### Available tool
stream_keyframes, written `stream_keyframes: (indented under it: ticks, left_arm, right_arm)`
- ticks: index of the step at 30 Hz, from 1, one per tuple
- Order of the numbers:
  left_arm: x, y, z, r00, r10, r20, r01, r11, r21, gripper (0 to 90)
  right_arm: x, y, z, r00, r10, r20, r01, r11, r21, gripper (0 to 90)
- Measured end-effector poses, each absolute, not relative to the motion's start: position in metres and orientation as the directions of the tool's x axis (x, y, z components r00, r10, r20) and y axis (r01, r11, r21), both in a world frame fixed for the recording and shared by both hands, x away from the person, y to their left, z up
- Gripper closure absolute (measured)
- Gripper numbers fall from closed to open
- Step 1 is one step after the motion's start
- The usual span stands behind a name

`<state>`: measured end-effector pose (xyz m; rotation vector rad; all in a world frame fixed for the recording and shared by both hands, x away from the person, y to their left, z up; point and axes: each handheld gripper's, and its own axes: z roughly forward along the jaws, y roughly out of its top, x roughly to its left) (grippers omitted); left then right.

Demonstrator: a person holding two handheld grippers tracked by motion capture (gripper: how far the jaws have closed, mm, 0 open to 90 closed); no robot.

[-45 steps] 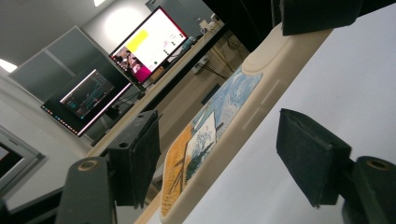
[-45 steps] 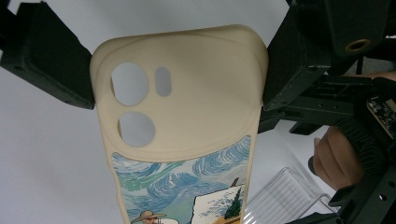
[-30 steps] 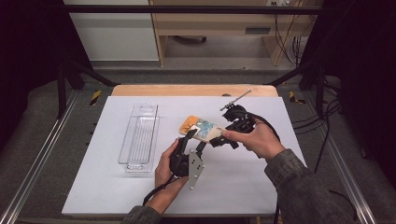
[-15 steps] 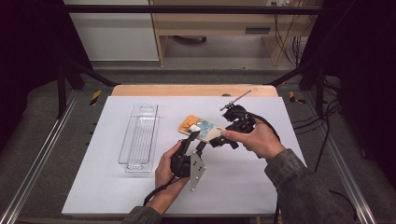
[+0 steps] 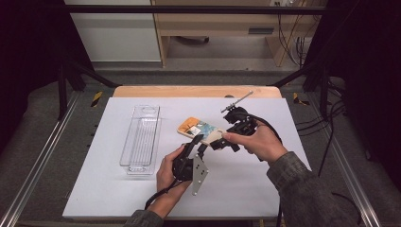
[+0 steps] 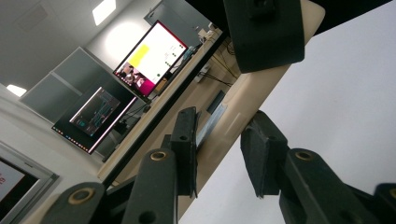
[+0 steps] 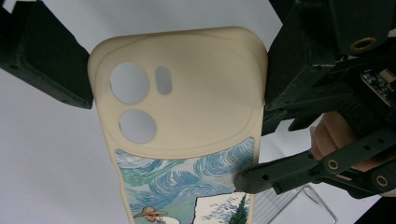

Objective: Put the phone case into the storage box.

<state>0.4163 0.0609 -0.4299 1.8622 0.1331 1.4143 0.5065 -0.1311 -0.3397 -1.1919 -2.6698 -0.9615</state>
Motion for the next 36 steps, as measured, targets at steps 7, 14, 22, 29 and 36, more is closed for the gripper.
stream_keyframes:
  ticks: [7, 14, 22, 29, 36]
  left_arm:
    - [0.4164, 0.0627, -0.4285, 0.377, 0.51, 0.773, -0.353, -0.692, 0.629, 69.2]
    - [0.4156, 0.0634, -0.428, 0.377, 0.494, 0.783, -0.359, -0.702, 0.615, 73.8]
    - [0.4153, 0.0636, -0.4276, 0.395, 0.488, 0.779, -0.363, -0.696, 0.62, 80.4]
    - [0.4154, 0.0636, -0.4277, 0.405, 0.487, 0.774, -0.36, -0.693, 0.625, 80.9]
    - [0.4146, 0.0632, -0.4269, 0.405, 0.487, 0.774, -0.365, -0.69, 0.625, 81.1]
  right_arm:
    - [0.5047, -0.1289, -0.3398, -0.701, 0.652, 0.289, 0.688, 0.512, 0.514, 11.2]
    - [0.505, -0.1279, -0.3395, -0.701, 0.65, 0.294, 0.688, 0.508, 0.518, 11.3]
    - [0.5048, -0.1307, -0.3395, -0.71, 0.641, 0.291, 0.679, 0.514, 0.524, 12.7]
    - [0.5043, -0.1321, -0.3409, -0.714, 0.637, 0.29, 0.673, 0.511, 0.534, 12.6]
    - [0.5028, -0.133, -0.34, -0.725, 0.63, 0.277, 0.658, 0.517, 0.547, 12.4]
